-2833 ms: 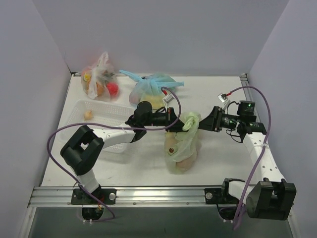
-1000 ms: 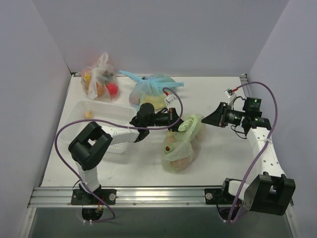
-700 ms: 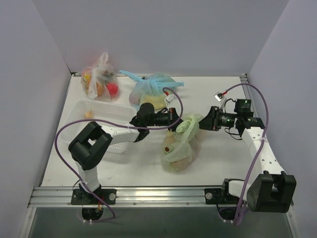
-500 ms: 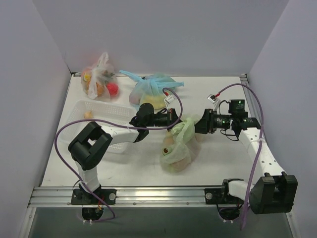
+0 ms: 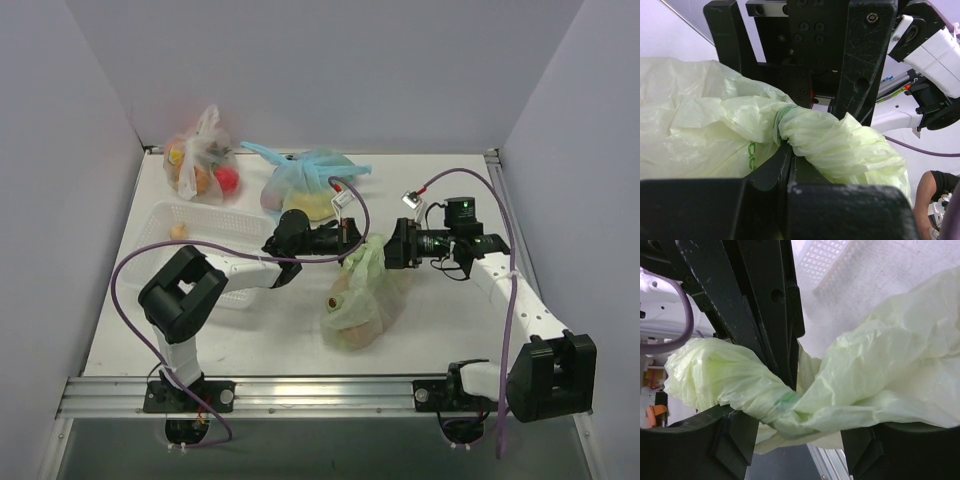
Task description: Place the fake fruits into the plastic bag and tie a complex knot
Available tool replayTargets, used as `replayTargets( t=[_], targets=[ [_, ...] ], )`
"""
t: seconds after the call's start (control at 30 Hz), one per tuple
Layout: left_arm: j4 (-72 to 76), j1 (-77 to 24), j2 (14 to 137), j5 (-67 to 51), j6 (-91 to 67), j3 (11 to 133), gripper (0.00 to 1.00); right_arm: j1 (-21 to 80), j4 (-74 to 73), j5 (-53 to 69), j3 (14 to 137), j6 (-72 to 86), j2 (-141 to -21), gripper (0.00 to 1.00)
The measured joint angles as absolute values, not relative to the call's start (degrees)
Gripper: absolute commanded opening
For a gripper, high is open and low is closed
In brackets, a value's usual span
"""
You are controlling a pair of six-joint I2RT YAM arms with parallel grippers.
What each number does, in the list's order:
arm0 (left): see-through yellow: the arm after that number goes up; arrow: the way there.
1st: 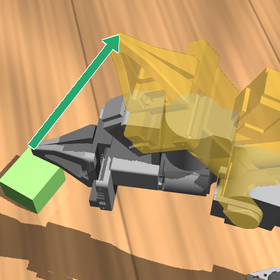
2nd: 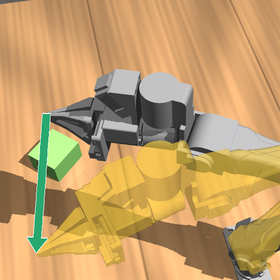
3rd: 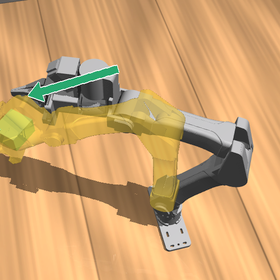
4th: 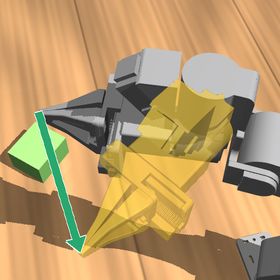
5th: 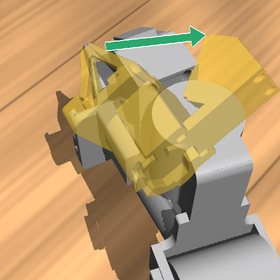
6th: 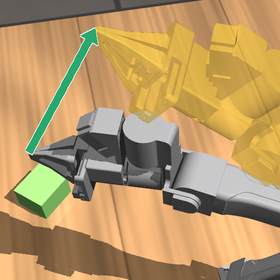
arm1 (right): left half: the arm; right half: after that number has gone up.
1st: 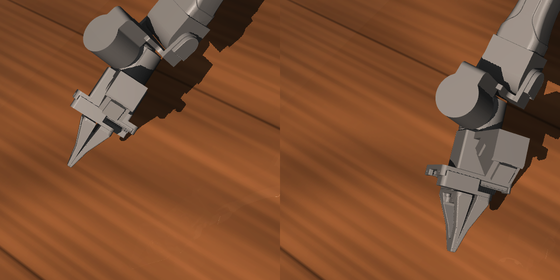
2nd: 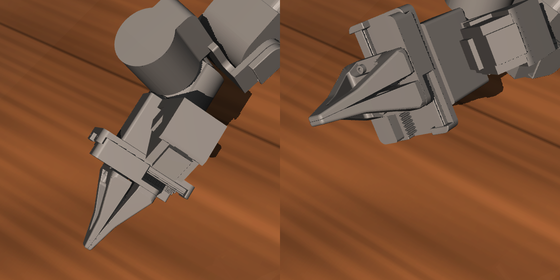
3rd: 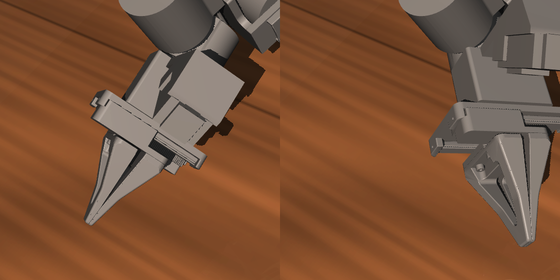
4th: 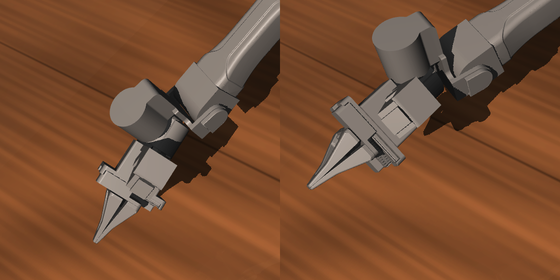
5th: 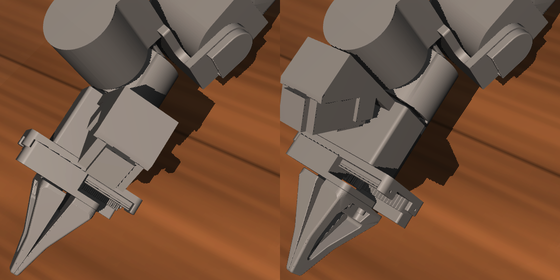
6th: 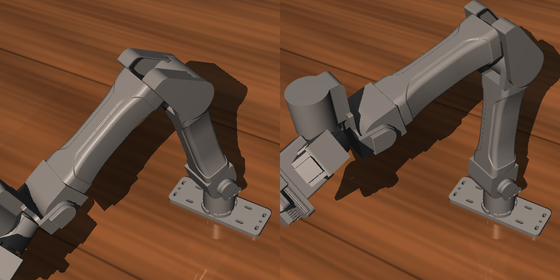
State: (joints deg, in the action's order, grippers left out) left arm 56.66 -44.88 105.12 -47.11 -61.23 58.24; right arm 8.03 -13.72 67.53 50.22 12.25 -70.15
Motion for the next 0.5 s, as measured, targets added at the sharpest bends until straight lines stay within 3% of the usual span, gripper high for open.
replayTargets(
  t=[0.27, 0.43, 0.5],
  targets=[
    [58.22, -44.86, 105.43, -47.40, -61.76, 58.22, 0.00, 11.31, -1.96, 68.14, 46.74, 23.22, -70.41, 0.71],
    [59.77, -44.84, 106.19, -47.44, -62.54, 58.24, 0.00, 12.29, 4.64, 68.20, 44.45, 28.51, -70.87, 0.71],
    [60.47, -44.77, 106.67, -47.70, -62.85, 58.41, 0.00, 12.51, 7.09, 68.53, 44.03, 30.22, -71.57, 0.66]
  ],
)
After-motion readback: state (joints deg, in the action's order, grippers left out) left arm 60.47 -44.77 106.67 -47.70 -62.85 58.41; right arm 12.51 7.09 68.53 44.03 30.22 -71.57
